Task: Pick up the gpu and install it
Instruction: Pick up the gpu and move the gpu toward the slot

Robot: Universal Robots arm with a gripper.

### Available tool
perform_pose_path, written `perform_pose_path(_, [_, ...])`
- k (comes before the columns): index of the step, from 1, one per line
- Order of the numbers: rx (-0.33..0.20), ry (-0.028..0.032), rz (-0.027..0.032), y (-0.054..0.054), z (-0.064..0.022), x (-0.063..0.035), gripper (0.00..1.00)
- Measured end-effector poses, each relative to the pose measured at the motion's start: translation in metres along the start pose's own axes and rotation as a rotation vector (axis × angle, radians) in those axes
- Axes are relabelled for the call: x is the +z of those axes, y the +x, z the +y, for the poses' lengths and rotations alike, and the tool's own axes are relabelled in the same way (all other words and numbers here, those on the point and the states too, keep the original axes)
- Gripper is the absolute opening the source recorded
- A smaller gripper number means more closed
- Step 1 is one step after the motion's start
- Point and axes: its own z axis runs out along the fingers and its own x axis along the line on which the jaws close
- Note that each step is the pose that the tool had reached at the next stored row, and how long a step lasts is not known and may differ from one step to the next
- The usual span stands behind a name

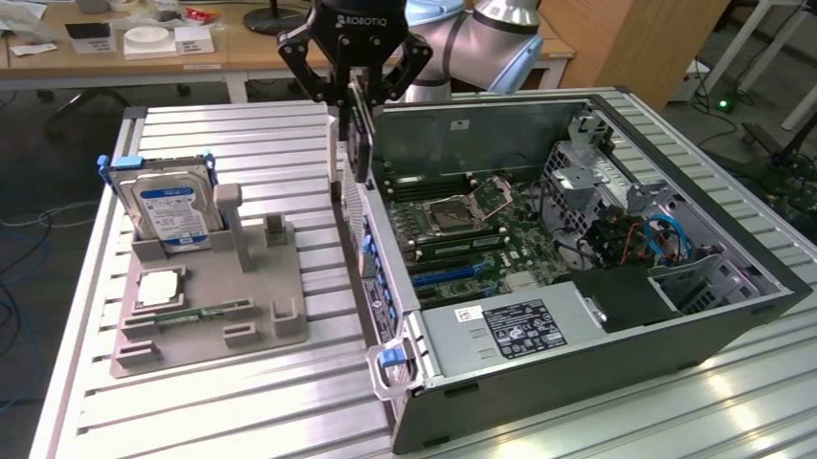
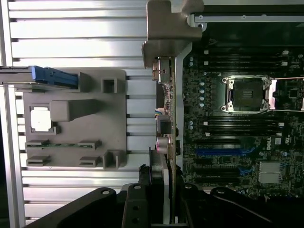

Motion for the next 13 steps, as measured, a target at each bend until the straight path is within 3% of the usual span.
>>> perform_pose_path(13, [-0.002, 0.0001, 0.0, -0.023, 0.0005, -0.0006, 0.28])
